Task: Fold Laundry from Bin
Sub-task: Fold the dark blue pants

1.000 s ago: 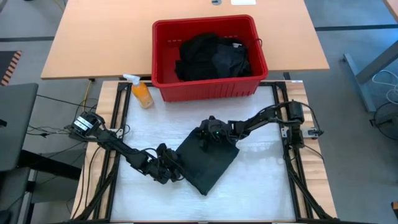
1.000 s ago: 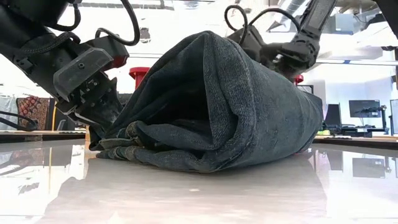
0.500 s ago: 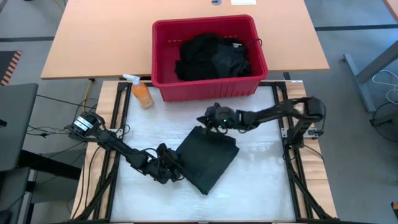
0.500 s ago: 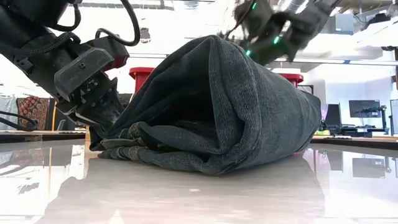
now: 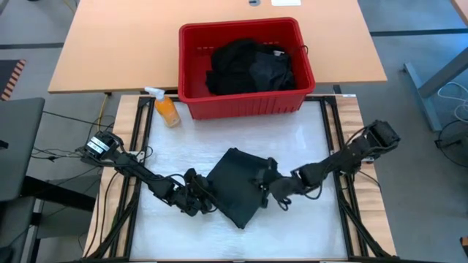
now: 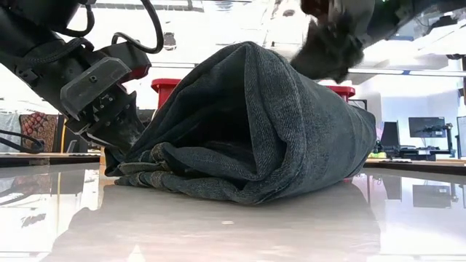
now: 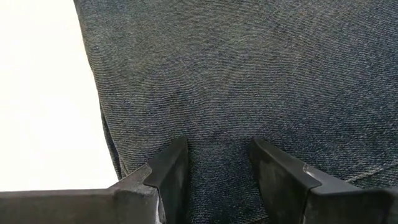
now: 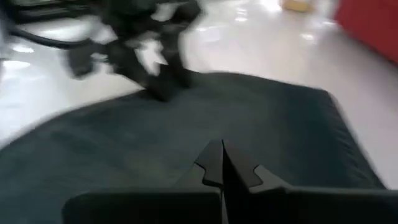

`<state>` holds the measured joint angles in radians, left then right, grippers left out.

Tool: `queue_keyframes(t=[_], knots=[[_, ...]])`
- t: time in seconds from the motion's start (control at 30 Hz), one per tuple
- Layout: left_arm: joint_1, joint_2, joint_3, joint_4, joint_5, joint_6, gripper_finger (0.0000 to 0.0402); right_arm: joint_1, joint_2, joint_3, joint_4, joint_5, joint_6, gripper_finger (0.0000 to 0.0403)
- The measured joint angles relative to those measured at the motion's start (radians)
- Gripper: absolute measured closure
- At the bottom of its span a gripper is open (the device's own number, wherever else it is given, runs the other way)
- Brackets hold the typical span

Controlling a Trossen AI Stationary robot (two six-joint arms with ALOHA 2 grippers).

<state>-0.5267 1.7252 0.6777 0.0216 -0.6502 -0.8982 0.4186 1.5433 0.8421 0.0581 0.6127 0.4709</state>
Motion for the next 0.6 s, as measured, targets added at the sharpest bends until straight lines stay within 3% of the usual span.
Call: queue_keyframes(t=[0.2,0.43,0.6], knots=[[0.000,0.000,0.000,0.000,0.003,-0.004,0.0237,0.001,0.035,-0.017,-0.173,0.065,0.173,0.0386],[0.000,0.000,0.001,0.008,0.010,-0.012,0.0237,0.046,0.084,-0.131,-0.143,0.067,0.357,0.0386],[0.000,0.000,0.001,0.008,0.013,-0.005,0.0237,0.061,0.089,-0.167,-0.065,0.083,0.270,0.0386]])
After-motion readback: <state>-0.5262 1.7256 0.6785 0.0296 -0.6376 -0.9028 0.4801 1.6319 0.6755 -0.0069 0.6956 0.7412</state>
